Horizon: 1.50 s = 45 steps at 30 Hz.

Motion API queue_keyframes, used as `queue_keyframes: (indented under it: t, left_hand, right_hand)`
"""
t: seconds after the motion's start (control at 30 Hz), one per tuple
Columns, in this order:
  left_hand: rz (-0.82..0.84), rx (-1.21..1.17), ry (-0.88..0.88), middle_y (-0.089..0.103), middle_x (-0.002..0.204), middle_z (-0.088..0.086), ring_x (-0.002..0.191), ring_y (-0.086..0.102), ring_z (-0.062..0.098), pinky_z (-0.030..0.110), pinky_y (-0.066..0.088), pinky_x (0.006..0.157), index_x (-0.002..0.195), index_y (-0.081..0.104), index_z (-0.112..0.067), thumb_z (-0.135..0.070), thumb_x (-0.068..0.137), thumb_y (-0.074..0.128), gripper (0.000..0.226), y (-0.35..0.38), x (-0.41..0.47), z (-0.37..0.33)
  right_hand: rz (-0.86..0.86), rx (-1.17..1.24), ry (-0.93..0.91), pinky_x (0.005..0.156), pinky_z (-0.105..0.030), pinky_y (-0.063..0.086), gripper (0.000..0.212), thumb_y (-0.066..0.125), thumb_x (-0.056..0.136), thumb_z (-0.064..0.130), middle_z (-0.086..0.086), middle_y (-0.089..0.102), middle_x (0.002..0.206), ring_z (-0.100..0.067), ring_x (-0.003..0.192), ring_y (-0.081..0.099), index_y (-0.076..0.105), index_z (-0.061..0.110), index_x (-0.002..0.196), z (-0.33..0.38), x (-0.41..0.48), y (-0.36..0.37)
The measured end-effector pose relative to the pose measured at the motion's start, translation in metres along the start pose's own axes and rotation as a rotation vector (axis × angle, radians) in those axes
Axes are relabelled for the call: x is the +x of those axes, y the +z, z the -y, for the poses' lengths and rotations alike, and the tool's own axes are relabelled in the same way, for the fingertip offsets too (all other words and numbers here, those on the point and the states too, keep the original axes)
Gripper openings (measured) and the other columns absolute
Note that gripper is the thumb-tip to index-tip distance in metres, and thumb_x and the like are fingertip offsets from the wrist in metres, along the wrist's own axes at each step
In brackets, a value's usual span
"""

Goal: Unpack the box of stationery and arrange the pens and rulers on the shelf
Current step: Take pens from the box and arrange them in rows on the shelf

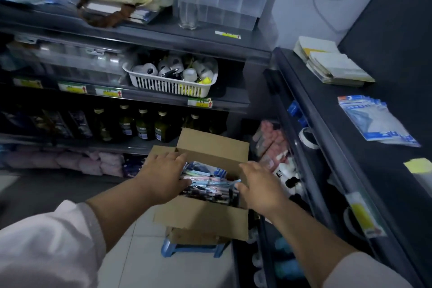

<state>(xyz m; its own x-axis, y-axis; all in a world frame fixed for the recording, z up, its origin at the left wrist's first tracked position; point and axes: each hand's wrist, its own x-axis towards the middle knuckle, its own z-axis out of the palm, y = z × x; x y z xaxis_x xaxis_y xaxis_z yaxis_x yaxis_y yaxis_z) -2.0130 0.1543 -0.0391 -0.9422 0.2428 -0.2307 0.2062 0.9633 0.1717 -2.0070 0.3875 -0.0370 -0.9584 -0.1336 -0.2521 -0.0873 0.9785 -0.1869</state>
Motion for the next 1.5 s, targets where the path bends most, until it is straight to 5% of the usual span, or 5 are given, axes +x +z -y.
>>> queue_keyframes:
  t: [0.23,0.73,1.07,1.23,1.5]
  left_hand:
    - [0.060,0.000,0.063,0.040,0.145,0.004,0.132,0.036,0.023,0.036,0.028,0.107,0.145,0.027,-0.022,-0.048,0.091,0.050,0.065,0.049,0.094,0.014]
    - [0.139,0.094,0.303,0.026,0.153,0.006,0.136,0.030,0.027,0.036,0.027,0.109,0.151,0.017,-0.019,-0.042,0.096,0.044,0.066,0.202,0.262,0.038]
    - [0.080,0.132,0.310,0.045,0.129,0.011,0.116,0.046,0.031,0.038,0.041,0.094,0.135,0.041,-0.016,-0.029,0.092,0.049,0.045,0.264,0.296,0.027]
    - [0.044,0.290,0.284,0.048,0.126,0.010,0.113,0.049,0.031,0.036,0.040,0.090,0.126,0.047,-0.014,-0.023,0.092,0.046,0.035,0.269,0.301,0.015]
    - [0.037,0.338,0.342,0.051,0.124,0.015,0.112,0.048,0.034,0.039,0.038,0.088,0.126,0.044,-0.009,-0.019,0.096,0.041,0.032,0.275,0.297,0.015]
  right_hand:
    - [0.076,0.036,0.030,0.112,-0.032,0.029,0.055,0.052,0.096,0.033,-0.004,0.036,0.149,-0.023,0.135,0.033,0.034,0.016,0.146,-0.029,0.084,0.048]
    - [0.061,0.011,0.117,0.105,-0.031,0.035,0.047,0.057,0.087,0.033,-0.001,0.050,0.133,-0.024,0.122,0.045,0.048,0.023,0.132,-0.088,0.215,0.220]
    - [0.123,0.132,0.082,0.097,-0.030,0.041,0.045,0.065,0.083,0.030,-0.008,0.055,0.128,-0.026,0.120,0.050,0.056,0.016,0.125,-0.098,0.240,0.269]
    - [0.233,0.166,-0.078,0.077,-0.024,0.041,0.026,0.075,0.073,0.031,-0.001,0.068,0.101,-0.018,0.099,0.060,0.067,0.020,0.096,-0.096,0.228,0.261]
    - [0.667,0.071,-0.084,0.091,-0.025,0.046,0.048,0.075,0.078,0.030,0.005,0.059,0.127,-0.014,0.112,0.056,0.061,0.027,0.124,-0.098,0.212,0.258]
